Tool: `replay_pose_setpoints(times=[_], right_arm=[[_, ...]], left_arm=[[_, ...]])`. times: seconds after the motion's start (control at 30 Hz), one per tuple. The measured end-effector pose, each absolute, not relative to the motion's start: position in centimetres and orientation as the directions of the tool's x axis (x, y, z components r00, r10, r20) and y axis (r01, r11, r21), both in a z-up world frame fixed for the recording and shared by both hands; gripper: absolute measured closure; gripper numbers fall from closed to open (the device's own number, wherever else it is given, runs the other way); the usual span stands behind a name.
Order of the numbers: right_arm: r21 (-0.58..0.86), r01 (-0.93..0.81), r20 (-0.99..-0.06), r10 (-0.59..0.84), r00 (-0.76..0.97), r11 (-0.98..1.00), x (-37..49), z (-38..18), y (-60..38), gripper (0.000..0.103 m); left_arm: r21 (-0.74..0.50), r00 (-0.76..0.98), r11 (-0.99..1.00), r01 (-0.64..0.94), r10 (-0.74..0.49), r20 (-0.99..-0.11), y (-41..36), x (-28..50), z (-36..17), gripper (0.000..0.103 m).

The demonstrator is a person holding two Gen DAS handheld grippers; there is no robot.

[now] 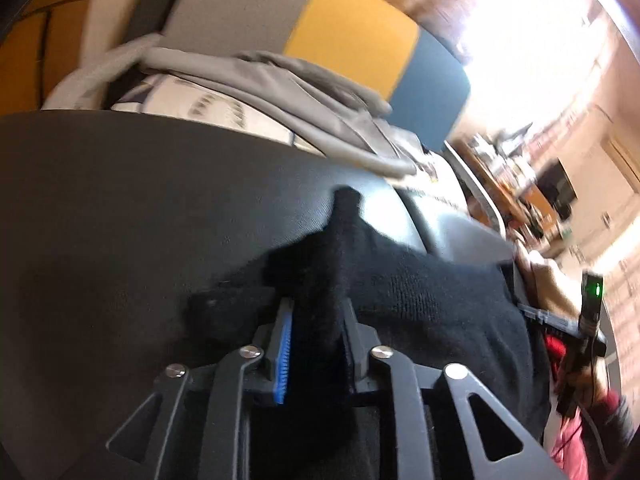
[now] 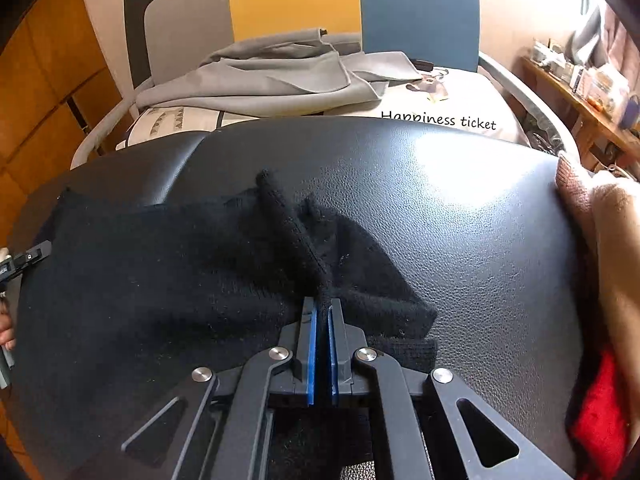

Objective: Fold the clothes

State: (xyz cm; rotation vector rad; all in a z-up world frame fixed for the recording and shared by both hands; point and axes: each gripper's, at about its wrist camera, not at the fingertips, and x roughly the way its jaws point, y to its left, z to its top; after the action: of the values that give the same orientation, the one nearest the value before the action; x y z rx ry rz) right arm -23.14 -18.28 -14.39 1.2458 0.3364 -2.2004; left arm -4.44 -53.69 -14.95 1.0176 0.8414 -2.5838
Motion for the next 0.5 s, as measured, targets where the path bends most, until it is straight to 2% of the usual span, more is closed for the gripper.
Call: replay_pose_setpoints(times=[0.07,0.2,0.37,0.43,0.47,0.5], right_arm=[[0.060,0.584,-0.845,-0.352,-0.401,-0.809,-23.3,-14.4,-18.0,0.096],[0.183,0.565,-0.800,-0.456,-0.391,-0.805,-23.1,-12.2,-15.6,0.088],[0.302,0.582,-0.749,-0.566,-0.345,-0.755,-19.4,-10.0,-11.9,0.086],[0.317,0.585,-0.755,-0.572,-0.320,-0.746,-17.8,-10.6,-10.7,0.075],[0.326,0.579,-0.761,-0.571,-0.308,-0.747,-17.2,-11.3,-10.3,0.066],[0.336,0.570,-0.767,-0.569,-0.296,-0.750,-16.7,-12.0,-9.9,0.063]], left_arm=[[-0.394,-0.754,-0.819,0.417,-0.070,-0.653,-52.8,-3.1,-13.4,0.078],[-0.307,-0.786,-0.878,0.367,-0.116,-0.607,-50.0,-0.7,-11.0,0.077],[-0.202,-0.771,-0.938,0.282,-0.096,-0.630,-46.2,0.3,-11.4,0.077],[-0.137,-0.747,-0.957,0.256,-0.106,-0.657,-44.7,-0.1,-12.4,0.077],[-0.106,-0.736,-0.961,0.255,-0.121,-0.666,-44.2,-0.3,-12.7,0.077],[-0.071,-0.720,-0.966,0.248,-0.135,-0.680,-43.7,-0.6,-13.2,0.077]])
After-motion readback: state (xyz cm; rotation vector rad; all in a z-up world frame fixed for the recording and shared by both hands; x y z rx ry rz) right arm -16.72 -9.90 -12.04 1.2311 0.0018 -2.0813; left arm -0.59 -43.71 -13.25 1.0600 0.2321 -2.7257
